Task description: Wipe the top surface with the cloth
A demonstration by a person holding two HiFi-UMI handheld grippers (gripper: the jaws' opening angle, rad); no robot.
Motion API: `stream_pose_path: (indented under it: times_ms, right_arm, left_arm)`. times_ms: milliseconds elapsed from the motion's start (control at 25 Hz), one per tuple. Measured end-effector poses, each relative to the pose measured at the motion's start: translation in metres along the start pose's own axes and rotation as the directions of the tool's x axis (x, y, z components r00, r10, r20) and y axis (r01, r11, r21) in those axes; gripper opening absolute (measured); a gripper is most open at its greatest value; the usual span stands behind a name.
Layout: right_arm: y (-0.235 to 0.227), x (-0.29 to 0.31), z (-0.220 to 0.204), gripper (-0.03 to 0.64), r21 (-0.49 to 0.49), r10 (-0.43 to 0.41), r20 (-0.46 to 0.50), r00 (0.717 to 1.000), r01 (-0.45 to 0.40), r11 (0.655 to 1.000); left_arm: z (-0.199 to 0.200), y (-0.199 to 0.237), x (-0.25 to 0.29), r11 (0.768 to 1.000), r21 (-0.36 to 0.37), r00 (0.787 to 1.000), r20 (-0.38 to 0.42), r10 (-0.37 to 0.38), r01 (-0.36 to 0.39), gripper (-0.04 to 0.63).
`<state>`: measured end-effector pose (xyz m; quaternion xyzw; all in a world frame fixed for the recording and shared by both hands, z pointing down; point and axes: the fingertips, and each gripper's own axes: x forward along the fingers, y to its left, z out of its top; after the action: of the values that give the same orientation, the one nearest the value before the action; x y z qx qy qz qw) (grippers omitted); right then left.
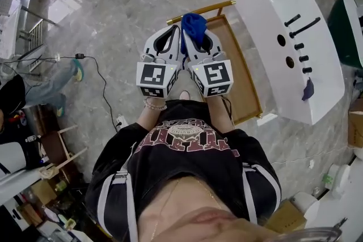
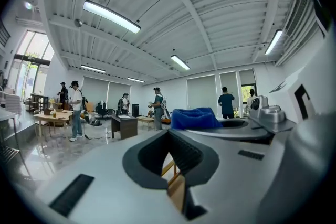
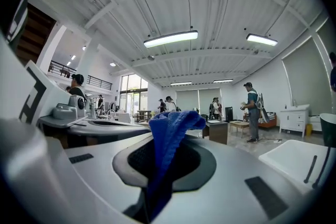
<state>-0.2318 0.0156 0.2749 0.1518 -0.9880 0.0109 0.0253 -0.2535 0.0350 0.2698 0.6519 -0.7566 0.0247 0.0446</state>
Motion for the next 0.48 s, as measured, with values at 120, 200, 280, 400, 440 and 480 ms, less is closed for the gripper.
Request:
stream_pose_path:
  times_ms: [120, 200, 280, 400, 440, 480]
  right_arm:
    - [-0.022, 0.004, -0.002, 0.055, 0.001, -0.049, -0.007, 0.999, 0.049, 0.999]
    - [-0.039, 0.007, -0.002, 0.055, 0.004, -0.088, -0.008, 0.996, 0.088, 0.996]
    - [-0.057, 0.012, -0.003, 0.055, 0.008, -0.134, -0.008, 0.991, 0.134, 0.991]
    - [-0.085, 0.022, -0.005, 0.055, 0.014, -0.206, -0.014, 0.979, 0.206, 0.978]
    - [-0.094, 0.026, -0.006, 0.055, 0.017, -0.231, -0.017, 0.973, 0.231, 0.973]
    - [-0.103, 0.03, -0.008, 0.055, 0.02, -0.256, -0.019, 0.966, 0.257, 0.966]
  left_arm:
    - [0.001, -0.007, 0.023, 0.999, 0.006, 0.999, -0.002, -0.048, 0.048, 0.048]
    - [0.001, -0.01, 0.04, 0.996, 0.008, 0.996, -0.006, -0.086, 0.086, 0.048]
    - [0.001, -0.012, 0.06, 0.991, 0.009, 0.991, -0.009, -0.13, 0.131, 0.048]
    - [0.002, -0.016, 0.09, 0.979, 0.012, 0.979, -0.015, -0.202, 0.203, 0.048]
    - [0.002, -0.016, 0.101, 0.974, 0.013, 0.974, -0.017, -0.228, 0.228, 0.048]
    - [0.001, -0.016, 0.112, 0.967, 0.014, 0.967, -0.019, -0.254, 0.255, 0.048]
